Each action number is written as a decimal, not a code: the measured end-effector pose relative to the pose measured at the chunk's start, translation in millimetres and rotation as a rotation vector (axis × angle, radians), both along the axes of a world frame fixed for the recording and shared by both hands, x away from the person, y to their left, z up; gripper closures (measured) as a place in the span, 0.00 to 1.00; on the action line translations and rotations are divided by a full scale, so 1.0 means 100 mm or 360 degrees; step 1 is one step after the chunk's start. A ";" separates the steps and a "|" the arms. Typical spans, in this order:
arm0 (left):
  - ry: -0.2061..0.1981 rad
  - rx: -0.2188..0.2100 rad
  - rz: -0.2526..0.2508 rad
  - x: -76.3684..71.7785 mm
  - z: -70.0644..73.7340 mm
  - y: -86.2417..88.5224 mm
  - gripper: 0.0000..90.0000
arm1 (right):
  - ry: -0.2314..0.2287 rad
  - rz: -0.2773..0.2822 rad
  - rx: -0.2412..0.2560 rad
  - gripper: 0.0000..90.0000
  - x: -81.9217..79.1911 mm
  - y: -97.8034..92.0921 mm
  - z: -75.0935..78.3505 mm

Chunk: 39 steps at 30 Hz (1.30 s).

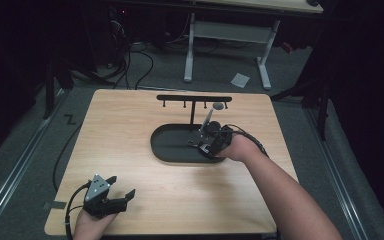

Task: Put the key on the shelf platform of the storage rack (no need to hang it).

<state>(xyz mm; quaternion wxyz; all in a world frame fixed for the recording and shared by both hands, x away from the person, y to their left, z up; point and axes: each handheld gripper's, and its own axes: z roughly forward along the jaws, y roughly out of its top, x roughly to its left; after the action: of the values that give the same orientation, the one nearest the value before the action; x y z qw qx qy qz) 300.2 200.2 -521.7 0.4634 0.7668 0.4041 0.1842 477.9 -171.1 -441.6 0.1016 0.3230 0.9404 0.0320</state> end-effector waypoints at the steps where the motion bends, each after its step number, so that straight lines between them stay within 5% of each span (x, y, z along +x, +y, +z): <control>1: 0.0002 0.0001 0.0001 0.00 0.00 0.00 0.18 | -0.0009 -0.0009 0.0013 0.40 -0.02 -0.02 0.00; 10: 0.0001 0.0000 0.0012 -0.02 -0.01 0.00 0.18 | -0.0101 -0.0020 0.0109 0.39 -0.23 -0.20 0.00; 21: 0.0015 0.0028 -0.0002 -0.01 -0.02 -0.03 0.18 | -0.0309 -0.0031 0.0201 0.39 -0.64 -0.44 -0.07; 24: 0.0016 0.0026 0.0002 -0.01 -0.03 -0.04 0.18 | -0.0368 -0.0088 0.0303 0.39 -0.81 -0.56 -0.12; 29: 0.0023 0.0040 0.0002 -0.01 -0.03 -0.04 0.18 | -0.0415 -0.0125 0.0369 0.39 -0.96 -0.68 -0.21; 34: 0.0030 0.0041 0.0004 -0.01 -0.04 -0.04 0.18 | -0.0537 -0.0184 0.0461 0.39 -1.18 -0.83 -0.35; 39: 0.0037 0.0052 -0.0003 -0.01 -0.05 -0.05 0.18 | -0.0656 -0.0309 0.0635 0.39 -1.42 -0.98 -0.53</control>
<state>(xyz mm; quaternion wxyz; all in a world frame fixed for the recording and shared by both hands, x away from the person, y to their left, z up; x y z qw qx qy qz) 299.2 195.2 -527.1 0.4462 0.7768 0.4057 0.1815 336.0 -269.5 -494.3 0.2276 0.4116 0.8398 0.2711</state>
